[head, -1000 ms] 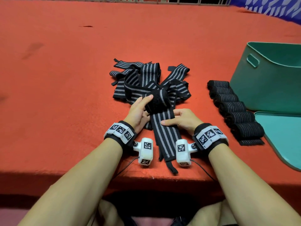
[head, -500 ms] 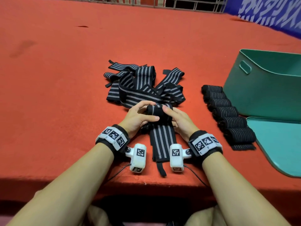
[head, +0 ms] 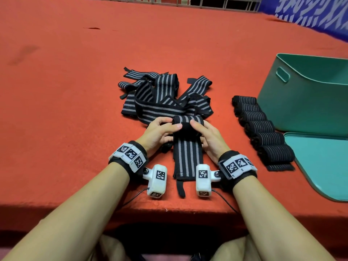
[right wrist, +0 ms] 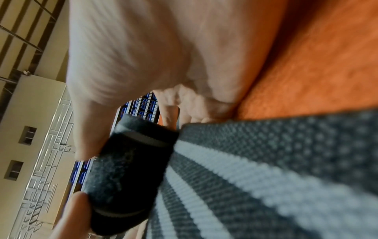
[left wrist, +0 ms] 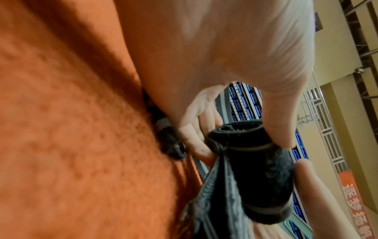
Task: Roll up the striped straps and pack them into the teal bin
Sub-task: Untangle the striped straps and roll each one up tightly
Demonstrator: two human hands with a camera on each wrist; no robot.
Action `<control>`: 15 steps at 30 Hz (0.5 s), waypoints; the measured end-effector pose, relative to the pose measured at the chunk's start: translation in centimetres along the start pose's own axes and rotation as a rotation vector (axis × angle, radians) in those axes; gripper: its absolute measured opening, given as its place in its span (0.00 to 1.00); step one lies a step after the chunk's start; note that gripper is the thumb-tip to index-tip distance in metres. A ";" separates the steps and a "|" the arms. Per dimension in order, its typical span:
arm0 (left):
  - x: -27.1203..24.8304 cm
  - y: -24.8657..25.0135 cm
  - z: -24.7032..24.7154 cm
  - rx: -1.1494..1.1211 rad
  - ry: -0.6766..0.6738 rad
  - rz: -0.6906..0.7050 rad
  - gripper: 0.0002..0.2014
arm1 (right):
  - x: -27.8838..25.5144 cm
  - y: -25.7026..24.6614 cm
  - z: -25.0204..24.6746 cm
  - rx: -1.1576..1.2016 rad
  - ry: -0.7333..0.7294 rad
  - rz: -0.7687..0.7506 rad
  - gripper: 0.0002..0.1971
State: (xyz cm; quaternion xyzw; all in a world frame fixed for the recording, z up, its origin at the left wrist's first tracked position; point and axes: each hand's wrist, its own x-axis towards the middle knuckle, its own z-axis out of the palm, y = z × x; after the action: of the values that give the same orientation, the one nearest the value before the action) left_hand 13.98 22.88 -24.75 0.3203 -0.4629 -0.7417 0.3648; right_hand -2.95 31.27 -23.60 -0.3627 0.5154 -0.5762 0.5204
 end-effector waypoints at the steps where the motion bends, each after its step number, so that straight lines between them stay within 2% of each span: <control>1: -0.2 0.0 0.0 0.001 -0.016 0.003 0.28 | 0.0 0.1 -0.1 -0.010 -0.012 -0.002 0.19; 5: -0.5 -0.2 -0.4 0.050 -0.036 0.024 0.30 | 0.1 0.5 -0.5 0.002 -0.067 -0.018 0.24; 9: -0.3 -0.4 -0.6 0.100 -0.057 0.044 0.26 | 0.3 0.8 -0.6 0.013 -0.041 -0.033 0.29; 15: -0.1 -0.1 -0.6 0.129 -0.053 0.016 0.26 | 0.2 0.7 -0.5 0.013 0.009 -0.080 0.20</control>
State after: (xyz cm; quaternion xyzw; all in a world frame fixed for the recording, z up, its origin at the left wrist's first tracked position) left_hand 14.51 22.73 -25.04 0.3197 -0.5218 -0.7155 0.3370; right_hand -3.35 31.20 -24.40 -0.3769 0.4990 -0.6016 0.4970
